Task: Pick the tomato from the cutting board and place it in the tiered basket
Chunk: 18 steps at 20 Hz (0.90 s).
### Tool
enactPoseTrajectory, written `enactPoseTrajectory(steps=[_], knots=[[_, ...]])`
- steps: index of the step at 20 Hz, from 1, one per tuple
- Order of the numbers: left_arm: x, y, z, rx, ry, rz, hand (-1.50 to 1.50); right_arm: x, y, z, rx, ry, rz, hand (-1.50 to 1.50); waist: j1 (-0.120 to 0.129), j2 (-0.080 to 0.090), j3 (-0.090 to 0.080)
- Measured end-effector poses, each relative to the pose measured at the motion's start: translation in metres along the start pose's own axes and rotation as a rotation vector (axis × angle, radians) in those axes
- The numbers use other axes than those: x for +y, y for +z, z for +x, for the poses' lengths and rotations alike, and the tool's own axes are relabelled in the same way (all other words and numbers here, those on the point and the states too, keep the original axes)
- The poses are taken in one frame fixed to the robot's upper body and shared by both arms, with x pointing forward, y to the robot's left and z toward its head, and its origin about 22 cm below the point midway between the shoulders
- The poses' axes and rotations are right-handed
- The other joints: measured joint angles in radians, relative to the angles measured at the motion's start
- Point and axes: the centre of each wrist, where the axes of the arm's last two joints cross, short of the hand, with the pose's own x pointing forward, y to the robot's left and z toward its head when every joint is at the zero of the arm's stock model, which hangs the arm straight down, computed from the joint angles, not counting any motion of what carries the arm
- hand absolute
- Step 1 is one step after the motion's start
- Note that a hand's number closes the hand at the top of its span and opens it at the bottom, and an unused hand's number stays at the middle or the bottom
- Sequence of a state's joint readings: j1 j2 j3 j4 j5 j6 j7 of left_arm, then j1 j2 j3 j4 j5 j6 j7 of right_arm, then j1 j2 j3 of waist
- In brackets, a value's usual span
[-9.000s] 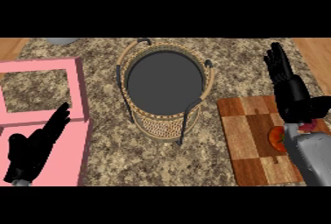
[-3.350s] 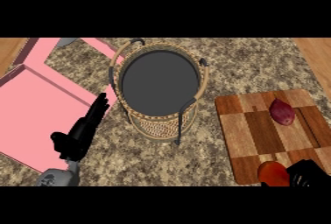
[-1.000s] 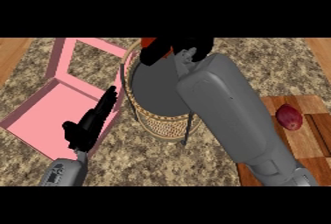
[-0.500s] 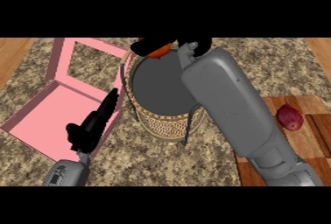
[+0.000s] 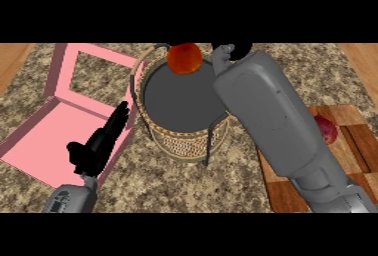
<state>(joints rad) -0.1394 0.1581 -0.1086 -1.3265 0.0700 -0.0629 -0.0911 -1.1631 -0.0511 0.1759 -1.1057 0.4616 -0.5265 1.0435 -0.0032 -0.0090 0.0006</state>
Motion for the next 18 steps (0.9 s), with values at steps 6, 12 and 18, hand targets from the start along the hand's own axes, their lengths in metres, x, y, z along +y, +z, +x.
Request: enactPoseTrajectory(steps=[6, 12, 18], knots=[[0.006, 0.007, -0.007, 0.016, 0.009, 0.038, 0.00, -0.043, -0.018, -0.012, -0.076, -0.008, -0.272, -1.50, -0.034, -0.009, -0.001], [0.013, 0.018, -0.012, 0.018, 0.006, 0.072, 0.00, -0.119, -0.010, -0.027, -0.131, -0.158, -0.436, -1.50, -0.062, -0.016, 0.001], [0.019, 0.024, -0.012, 0.023, 0.010, 0.087, 0.00, -0.193, 0.027, -0.075, -0.126, -0.240, -0.497, -1.50, -0.081, -0.016, 0.002]])
